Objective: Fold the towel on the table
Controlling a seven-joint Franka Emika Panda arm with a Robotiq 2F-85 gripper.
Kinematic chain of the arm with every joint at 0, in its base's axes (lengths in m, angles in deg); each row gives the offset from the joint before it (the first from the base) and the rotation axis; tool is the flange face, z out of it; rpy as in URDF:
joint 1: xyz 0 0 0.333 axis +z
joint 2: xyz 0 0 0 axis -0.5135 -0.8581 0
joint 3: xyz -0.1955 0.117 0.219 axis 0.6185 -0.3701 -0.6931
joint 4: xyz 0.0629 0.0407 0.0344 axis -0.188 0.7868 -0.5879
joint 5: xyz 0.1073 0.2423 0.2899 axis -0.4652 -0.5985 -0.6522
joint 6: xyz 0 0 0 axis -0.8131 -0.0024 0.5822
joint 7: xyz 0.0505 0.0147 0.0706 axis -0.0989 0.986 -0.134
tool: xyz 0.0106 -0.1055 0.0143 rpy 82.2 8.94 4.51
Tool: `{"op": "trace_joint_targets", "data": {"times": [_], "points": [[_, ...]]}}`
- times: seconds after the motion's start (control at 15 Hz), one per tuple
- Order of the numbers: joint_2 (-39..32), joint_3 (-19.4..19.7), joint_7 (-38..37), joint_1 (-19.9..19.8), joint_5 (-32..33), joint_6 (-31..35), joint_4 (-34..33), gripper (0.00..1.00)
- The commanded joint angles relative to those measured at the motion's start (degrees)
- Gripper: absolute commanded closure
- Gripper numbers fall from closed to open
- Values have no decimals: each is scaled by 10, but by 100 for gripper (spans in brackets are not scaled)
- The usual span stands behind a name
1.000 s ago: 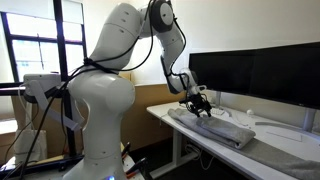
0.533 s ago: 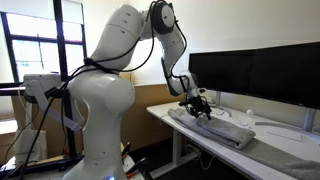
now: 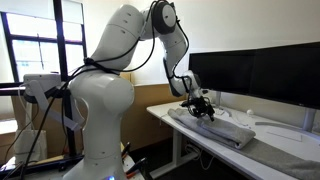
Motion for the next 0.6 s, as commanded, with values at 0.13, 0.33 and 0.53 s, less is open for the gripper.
{"op": "trace_joint_targets", "data": {"times": [0.13, 0.33, 0.53], "points": [[4, -10, 19, -19, 4, -19, -1, 27], [1, -9, 14, -20, 5, -21, -3, 47], [0, -11, 14, -21, 2, -22, -5, 66]]}}
